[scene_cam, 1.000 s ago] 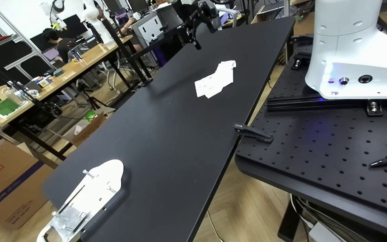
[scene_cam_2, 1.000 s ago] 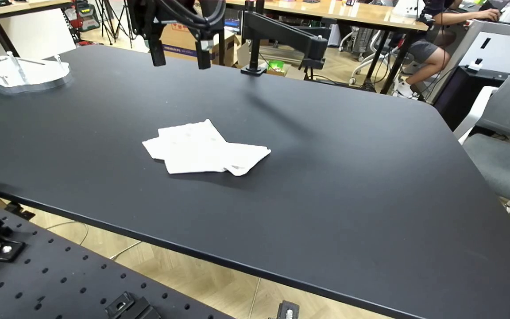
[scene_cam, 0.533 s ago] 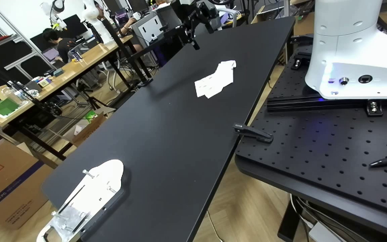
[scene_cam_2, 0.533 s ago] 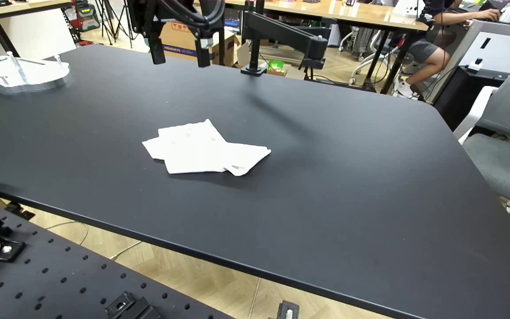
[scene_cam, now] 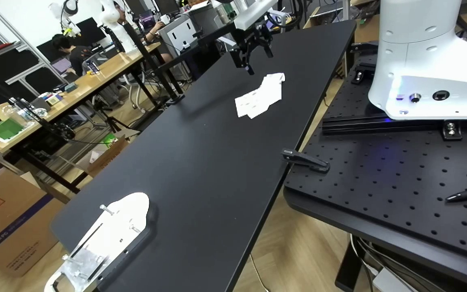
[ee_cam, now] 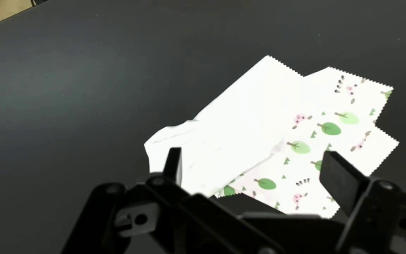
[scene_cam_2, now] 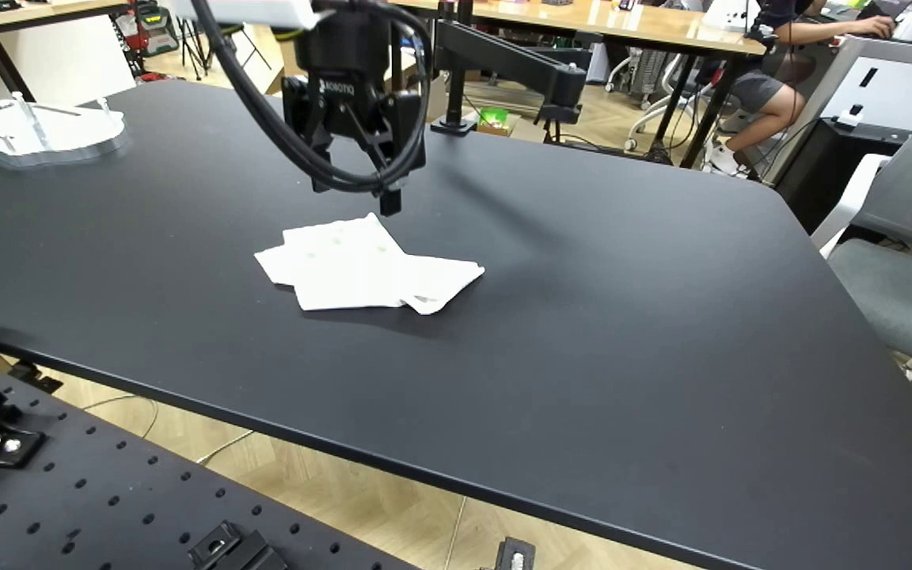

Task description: Put the cloth on the black rod

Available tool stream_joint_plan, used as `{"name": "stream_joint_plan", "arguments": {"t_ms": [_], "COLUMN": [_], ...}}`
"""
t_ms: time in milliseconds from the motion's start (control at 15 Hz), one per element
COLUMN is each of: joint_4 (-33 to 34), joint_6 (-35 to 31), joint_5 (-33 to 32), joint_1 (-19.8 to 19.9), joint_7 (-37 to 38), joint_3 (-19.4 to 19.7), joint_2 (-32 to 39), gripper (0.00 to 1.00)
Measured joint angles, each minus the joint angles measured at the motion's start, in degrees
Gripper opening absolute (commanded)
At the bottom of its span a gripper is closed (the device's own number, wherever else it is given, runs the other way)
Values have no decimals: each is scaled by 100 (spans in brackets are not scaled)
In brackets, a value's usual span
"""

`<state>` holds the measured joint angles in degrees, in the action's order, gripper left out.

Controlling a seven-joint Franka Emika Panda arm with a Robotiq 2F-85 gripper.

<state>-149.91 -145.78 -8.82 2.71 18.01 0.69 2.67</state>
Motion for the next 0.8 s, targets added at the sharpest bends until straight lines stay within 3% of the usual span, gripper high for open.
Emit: {"name": "stream_joint_plan", "arguments": {"t_ms": [200,600,667,733,800], "joint_4": [-71,-55,-55,-55,-57], "joint_6": [-855,-1846,-1901,-1922,-1951], "joint_5": [184,1489,1656,1802,1921], "joint_1": [32,-21,-39,-53,-71], "joint_7": [316,444,444,440,439], "joint_3": [223,294,289,279,275], "joint_2": [501,1314,1418,1508,1594], "gripper": [100,100,96,74,71]}}
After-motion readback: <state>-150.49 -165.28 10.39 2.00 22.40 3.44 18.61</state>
